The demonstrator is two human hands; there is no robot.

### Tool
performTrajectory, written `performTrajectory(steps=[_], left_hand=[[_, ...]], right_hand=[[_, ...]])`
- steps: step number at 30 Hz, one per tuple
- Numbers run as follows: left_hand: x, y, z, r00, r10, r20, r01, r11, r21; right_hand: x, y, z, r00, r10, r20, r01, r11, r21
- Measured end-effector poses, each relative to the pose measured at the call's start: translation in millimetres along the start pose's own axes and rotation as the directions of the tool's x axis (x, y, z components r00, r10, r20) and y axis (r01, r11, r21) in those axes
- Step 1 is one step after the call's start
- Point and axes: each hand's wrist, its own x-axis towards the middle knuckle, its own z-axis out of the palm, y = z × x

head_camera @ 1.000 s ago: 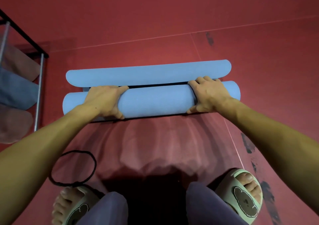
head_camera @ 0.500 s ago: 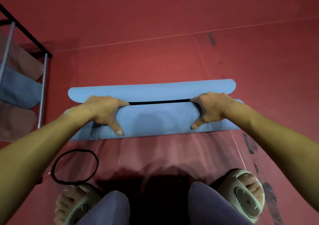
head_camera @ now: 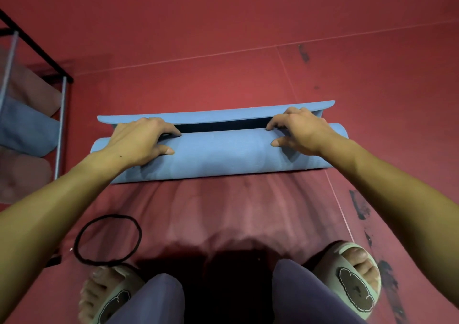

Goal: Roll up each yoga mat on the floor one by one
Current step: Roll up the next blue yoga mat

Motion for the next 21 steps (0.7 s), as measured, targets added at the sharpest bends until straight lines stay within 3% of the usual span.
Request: performTrajectory(steps=[7,11,15,21], left_hand=[[-0.8,8.7,7.2,0.981,-0.052,-0.189,0.065,0.996,0.060],[3.0,8.3,14.5,0.964,0.043,-0.262,-0.006,0.990,0.140],[3.8,15.6,15.8,0.965,0.039,-0.260,0.015,0.979,0.205],[1.1,17.8,24.8,0.983,0.004,-0.184,0.027,0.986,0.165]], right_hand=[[2.1,-6.3,12.2,0.975,-0.071,-0.213,0.070,0.997,-0.010],[6.5,-11.5,19.1,0.947,-0.089,-0.309,0.056,0.992,-0.113],[6.4,-15.4,22.4,0.938,-0.062,-0.341,0.017,0.991,-0.134],[0.9,-17.1,28.5,0.947,-0.041,-0.318,0.001,0.992,-0.125]])
